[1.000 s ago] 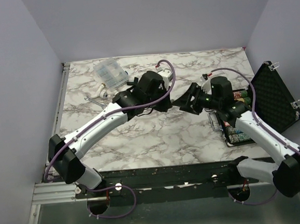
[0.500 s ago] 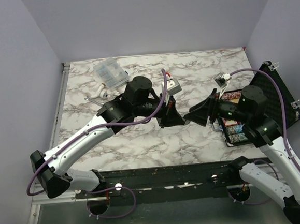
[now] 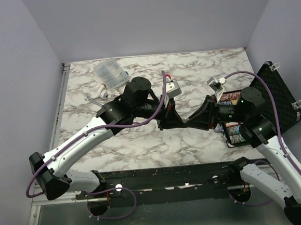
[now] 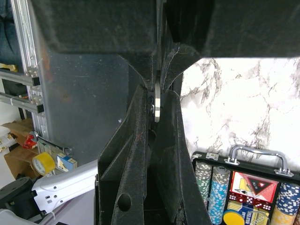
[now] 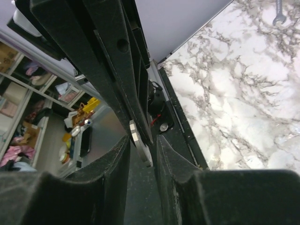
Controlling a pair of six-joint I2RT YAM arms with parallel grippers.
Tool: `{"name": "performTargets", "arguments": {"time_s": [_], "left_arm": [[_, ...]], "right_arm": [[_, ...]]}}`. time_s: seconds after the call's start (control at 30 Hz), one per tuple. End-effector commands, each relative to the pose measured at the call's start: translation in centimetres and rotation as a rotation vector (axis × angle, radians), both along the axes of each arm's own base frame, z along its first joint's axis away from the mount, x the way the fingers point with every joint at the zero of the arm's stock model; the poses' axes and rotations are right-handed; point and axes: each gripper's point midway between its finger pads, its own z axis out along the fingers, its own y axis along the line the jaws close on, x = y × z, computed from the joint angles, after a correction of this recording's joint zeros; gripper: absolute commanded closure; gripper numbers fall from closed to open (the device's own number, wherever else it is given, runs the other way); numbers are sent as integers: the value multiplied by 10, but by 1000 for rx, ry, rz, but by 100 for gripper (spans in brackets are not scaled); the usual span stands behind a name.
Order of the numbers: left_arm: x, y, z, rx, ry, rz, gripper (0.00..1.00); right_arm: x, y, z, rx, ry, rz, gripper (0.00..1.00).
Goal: Pack up texas hold em set
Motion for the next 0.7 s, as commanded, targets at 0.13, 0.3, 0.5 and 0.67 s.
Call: {"name": "performTargets", "arguments": {"time_s": [0.13, 0.3, 0.5, 0.67], "left_arm": [[-12, 1, 16, -61, -37, -74, 100], [-14, 1, 14, -62, -37, -90, 100], [-17, 0, 15, -67, -26, -111, 100], [-17, -2, 12, -60, -11, -116, 100]], "right_arm": [[-13, -1, 14, 32, -40, 49, 72], [-18, -4, 21, 41, -55, 44, 70], [-24, -5, 24, 50, -35, 50, 70], [-23, -4, 18, 43, -17, 58, 73]]}}
